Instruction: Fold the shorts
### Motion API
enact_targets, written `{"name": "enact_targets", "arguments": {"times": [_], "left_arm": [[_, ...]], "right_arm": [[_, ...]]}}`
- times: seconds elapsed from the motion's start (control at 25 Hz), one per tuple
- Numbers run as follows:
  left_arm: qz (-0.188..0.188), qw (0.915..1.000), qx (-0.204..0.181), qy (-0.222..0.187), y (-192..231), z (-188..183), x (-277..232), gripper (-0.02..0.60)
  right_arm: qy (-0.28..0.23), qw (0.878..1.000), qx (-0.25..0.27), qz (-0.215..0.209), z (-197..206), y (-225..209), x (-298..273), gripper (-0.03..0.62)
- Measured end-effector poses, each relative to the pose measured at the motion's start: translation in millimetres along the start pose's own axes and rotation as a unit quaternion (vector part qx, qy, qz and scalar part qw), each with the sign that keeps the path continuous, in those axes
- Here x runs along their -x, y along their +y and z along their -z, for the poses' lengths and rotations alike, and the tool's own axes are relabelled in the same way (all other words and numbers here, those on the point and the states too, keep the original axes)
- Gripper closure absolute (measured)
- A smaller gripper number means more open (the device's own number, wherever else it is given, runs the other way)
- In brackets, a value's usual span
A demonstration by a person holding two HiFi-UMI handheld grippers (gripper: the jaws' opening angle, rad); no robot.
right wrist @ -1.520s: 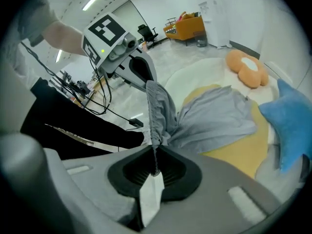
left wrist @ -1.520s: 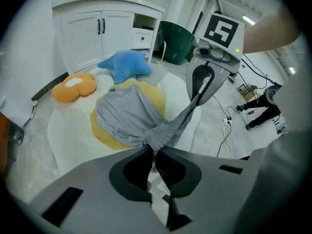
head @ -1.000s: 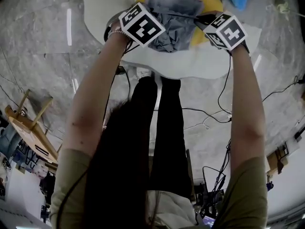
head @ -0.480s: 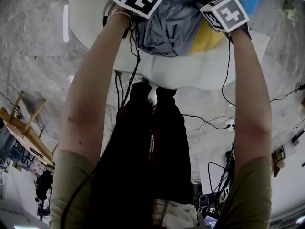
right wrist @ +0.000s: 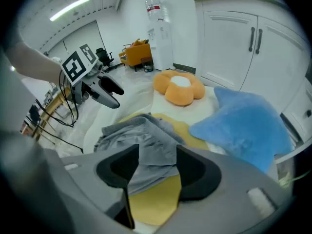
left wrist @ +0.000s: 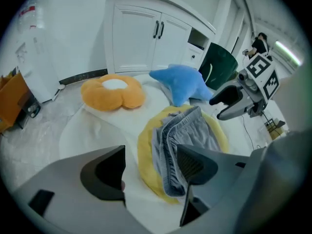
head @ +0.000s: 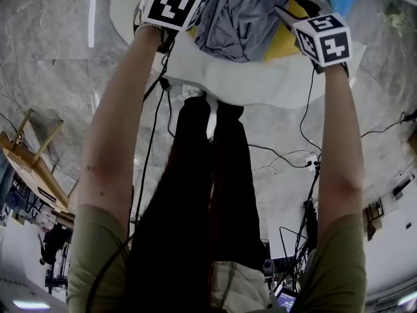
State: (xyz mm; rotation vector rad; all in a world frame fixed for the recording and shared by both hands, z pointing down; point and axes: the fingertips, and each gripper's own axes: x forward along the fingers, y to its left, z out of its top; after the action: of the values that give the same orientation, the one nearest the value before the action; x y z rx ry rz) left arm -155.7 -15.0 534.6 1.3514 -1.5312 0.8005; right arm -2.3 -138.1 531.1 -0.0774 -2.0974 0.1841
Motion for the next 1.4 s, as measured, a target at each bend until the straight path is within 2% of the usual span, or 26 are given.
{"name": "enact_targets", "arguments": {"times": [0.08, 0.32, 0.4, 0.48, 0.6, 0.72, 0.84, 0.92, 1.2, 1.4], "left_arm": [[0.003, 0.9998, 0.007, -0.017, 0, 11, 21, 0.264], [0.018, 0.9998, -0.007, -0.002, -13, 69, 43, 0.264], [0.022, 0.9997, -0.012, 0.002, -11, 82, 39, 0.264], [0.024, 0.9996, -0.013, 0.006, -7, 89, 34, 0.264], [0.020, 0.9998, -0.007, 0.006, 6, 85, 31, 0.264], [0.018, 0.9998, -0.009, 0.003, 17, 76, 31, 0.264], [0.019, 0.9996, -0.023, 0.005, 19, 69, 28, 0.264], [0.022, 0.9992, -0.032, 0.007, 16, 63, 27, 0.264], [0.022, 0.9983, -0.052, 0.016, 9, 41, 22, 0.264], [0.028, 0.9958, -0.084, 0.025, -15, 23, 15, 0.264]], "right_arm": [[-0.003, 1.000, -0.019, -0.015, 1, 36, -1, 0.364], [-0.001, 0.997, -0.056, -0.053, -1, 162, -56, 0.364], [-0.003, 0.997, -0.067, -0.050, -3, 190, -83, 0.364], [0.001, 0.997, -0.073, -0.028, -3, 202, -105, 0.364], [0.010, 0.996, -0.086, 0.016, -3, 198, -126, 0.365], [0.018, 0.994, -0.100, 0.040, -5, 193, -131, 0.375], [0.013, 0.993, -0.108, 0.046, -6, 189, -125, 0.481], [0.007, 0.992, -0.119, 0.042, -7, 185, -116, 0.545], [-0.020, 0.987, -0.158, 0.020, -5, 160, -69, 0.557], [-0.037, 0.978, -0.203, -0.032, 5, 110, -30, 0.557]]}}
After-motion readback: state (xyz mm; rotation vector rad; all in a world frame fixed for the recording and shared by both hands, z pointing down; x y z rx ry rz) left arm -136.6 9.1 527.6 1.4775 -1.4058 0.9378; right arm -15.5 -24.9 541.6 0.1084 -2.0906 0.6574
